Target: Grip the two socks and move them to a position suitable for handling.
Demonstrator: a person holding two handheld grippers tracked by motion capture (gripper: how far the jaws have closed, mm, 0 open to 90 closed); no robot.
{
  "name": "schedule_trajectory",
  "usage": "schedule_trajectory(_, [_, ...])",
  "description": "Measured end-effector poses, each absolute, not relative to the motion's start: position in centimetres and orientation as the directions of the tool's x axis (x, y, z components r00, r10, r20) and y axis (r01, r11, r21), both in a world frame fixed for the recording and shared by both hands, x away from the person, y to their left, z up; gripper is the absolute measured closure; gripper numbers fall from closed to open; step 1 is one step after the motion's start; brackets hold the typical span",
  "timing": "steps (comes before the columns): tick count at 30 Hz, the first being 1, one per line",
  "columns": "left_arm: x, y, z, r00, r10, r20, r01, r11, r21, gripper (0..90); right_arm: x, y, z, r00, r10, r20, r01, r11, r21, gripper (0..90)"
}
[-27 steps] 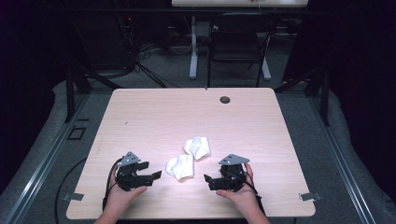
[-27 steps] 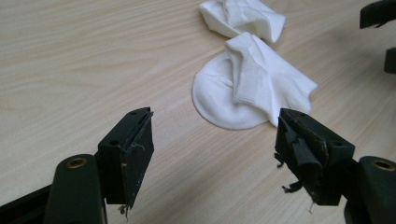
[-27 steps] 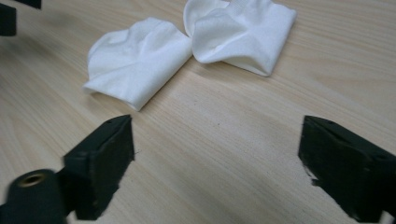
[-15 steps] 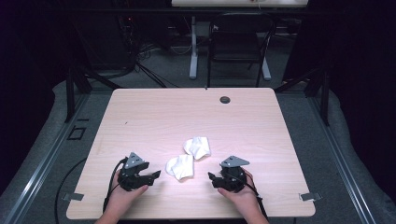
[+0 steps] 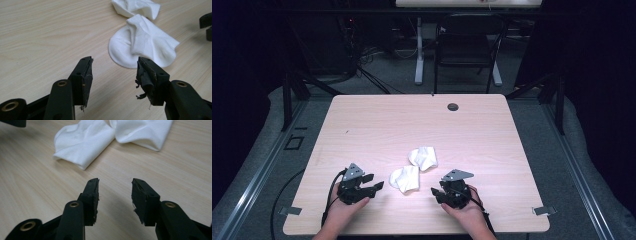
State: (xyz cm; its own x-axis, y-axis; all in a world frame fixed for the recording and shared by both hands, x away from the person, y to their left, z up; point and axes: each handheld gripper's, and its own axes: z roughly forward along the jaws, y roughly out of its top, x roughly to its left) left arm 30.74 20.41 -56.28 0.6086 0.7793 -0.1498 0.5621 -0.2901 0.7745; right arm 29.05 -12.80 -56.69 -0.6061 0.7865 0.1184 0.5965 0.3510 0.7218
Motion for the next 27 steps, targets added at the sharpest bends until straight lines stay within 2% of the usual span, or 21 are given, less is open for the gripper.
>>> schedule_trajectory(4, [30.8, 20.1, -56.1, 0.589, 0.796, -0.141, 0.555, -0.272, 0.786, 49.2, 29.3, -11.9, -56.2, -0.618, 0.777, 0.118, 0.597, 0.367, 0.713, 61.5])
schedule_trajectory(11, [32.3, 18.7, -55.5, 0.596, 0.793, -0.129, 0.558, -0.294, 0.776, 67.7, 30.6, -10.4, -54.9, -0.64, 0.759, 0.12, 0.588, 0.383, 0.712, 75.1])
schedule_trajectory(17, [33.3, 17.6, -56.0, 0.605, 0.789, -0.107, 0.564, -0.33, 0.757, 82.7, 31.6, -9.3, -54.7, -0.646, 0.752, 0.131, 0.585, 0.377, 0.718, 79.7])
schedule_trajectory(23, [33.5, 16.8, -56.8, 0.631, 0.766, -0.125, 0.573, -0.352, 0.74, 89.1, 33.0, -7.6, -55.7, -0.632, 0.76, 0.151, 0.611, 0.369, 0.7, 86.0])
schedule_trajectory(27, [33.5, 16.6, -57.3, 0.64, 0.759, -0.119, 0.576, -0.372, 0.728, 89.4, 33.2, -7.2, -56.3, -0.641, 0.754, 0.146, 0.606, 0.38, 0.699, 86.1])
